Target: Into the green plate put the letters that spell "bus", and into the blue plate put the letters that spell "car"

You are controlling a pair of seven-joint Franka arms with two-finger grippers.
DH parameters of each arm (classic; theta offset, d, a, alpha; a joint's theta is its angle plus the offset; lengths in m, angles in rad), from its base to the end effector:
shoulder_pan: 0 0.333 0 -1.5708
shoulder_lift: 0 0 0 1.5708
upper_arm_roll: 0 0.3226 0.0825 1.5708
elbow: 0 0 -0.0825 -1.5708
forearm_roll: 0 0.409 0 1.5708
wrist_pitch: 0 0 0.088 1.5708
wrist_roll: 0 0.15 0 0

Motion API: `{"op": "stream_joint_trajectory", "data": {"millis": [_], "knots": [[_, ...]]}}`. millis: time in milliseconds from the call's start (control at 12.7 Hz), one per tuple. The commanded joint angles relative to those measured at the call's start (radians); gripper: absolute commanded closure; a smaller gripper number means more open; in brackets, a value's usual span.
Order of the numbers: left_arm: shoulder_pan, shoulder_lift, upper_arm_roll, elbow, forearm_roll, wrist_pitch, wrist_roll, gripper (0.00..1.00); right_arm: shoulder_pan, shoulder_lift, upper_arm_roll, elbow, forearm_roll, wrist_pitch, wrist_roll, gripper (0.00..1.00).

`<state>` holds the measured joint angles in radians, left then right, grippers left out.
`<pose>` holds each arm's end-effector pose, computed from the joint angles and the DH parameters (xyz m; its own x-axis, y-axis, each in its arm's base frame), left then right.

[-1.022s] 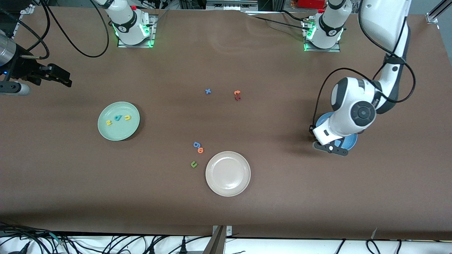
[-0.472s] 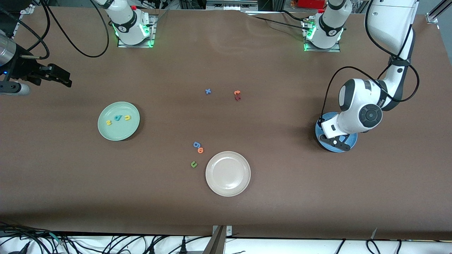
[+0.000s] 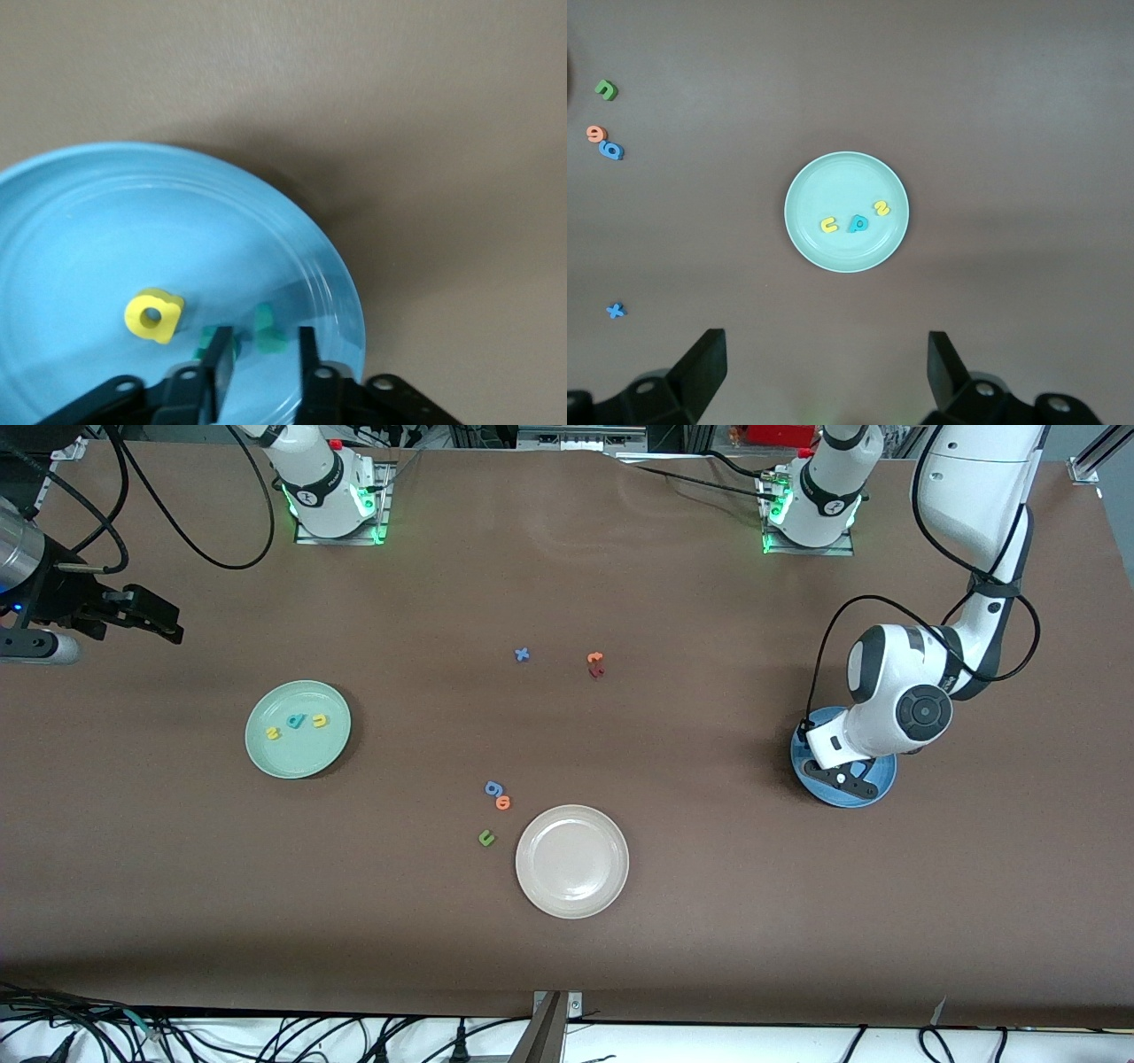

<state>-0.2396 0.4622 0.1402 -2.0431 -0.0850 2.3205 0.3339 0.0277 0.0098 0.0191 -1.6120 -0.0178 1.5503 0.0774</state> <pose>0.5840 -0.0592 0.1439 0.9139 -0.3680 -0.1714 -0.3655 -0.9296 0.0473 0.5749 0.0242 0.5604 0.9971 -0.0310 -0.0699 -0.0295 -0.9993 0.0231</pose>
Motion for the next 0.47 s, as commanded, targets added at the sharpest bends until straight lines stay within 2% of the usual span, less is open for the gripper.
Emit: {"op": "stream_joint_trajectory", "data": {"millis": [0, 393], "knots": [[0.008, -0.077, 0.001, 0.044, 0.027, -0.03, 0.005, 0.0, -0.005, -0.007, 0.012, 0.006, -0.014, -0.003, 0.01, 0.0], [0.028, -0.282, -0.001, 0.069, 0.013, -0.142, 0.014, 0.0, -0.005, -0.007, 0.012, 0.006, -0.014, -0.004, 0.007, 0.0]]}}
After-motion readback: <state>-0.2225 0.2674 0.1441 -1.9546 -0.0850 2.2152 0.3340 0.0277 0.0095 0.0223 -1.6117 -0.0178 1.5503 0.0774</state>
